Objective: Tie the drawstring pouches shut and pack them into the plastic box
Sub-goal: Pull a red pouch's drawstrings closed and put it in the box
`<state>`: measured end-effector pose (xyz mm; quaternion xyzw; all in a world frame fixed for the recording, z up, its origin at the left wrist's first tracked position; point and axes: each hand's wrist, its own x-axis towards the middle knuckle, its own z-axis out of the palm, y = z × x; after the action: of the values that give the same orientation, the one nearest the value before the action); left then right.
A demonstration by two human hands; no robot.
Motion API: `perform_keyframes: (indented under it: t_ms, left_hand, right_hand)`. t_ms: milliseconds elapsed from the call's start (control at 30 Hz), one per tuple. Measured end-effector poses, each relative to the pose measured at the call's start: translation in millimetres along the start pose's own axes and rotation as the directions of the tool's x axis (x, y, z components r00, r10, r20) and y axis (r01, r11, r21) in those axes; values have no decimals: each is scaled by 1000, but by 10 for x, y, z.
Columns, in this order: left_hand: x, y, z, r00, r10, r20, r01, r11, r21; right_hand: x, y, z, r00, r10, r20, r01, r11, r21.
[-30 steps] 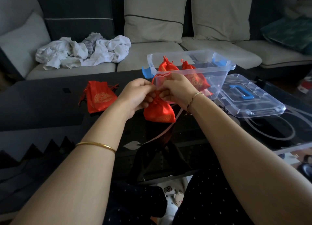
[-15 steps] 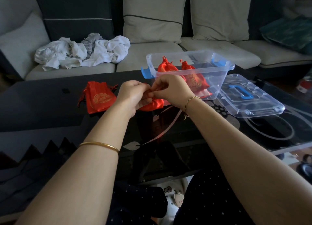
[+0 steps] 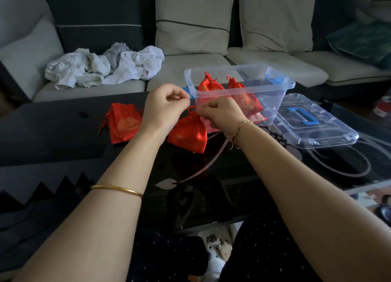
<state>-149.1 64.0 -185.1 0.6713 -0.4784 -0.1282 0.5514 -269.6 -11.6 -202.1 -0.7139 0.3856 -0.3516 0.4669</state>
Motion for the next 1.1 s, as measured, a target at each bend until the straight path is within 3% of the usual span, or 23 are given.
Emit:
perform_keyframes:
  t_ms: [67,167,333,467,600,833,1000,1100]
  left_hand:
    - [-29,7,43,990,131,55,-138,976,165]
    - [-31,-27,80,987,160,30,-162,936,313]
    - [-19,-50,101,989,146,33,-148,921,359]
    - [-24,-41,116,986,148,71,-164,918,362]
    - [-24,-60,120,985,150,84,-171,909,380]
    - [36,-128,60,989,123,77,-145,896,419]
    - [34,-109,79,978,163,133,-208,848,487]
    - [28,-88,173,989,80,122,-126,889,441]
  right_hand:
    - [-10,-13,11,1000,17,5,-17,998,63]
    - [-45,-40,22,997,67,36,-72,980,184]
    - [-74,-53,5,972,170,161,-220,898,382]
    - [-93,-48,-19,957,164,241,-259,859,442]
    - [-92,-25,-41,962,138,237,-225,891,394]
    - [-15,69,-146,996,88,3,-87,985,149]
    - [60,158,-178,993,76,-91,-66,992,108]
    - [46,209,-141,991,70,-116,-68,998,14]
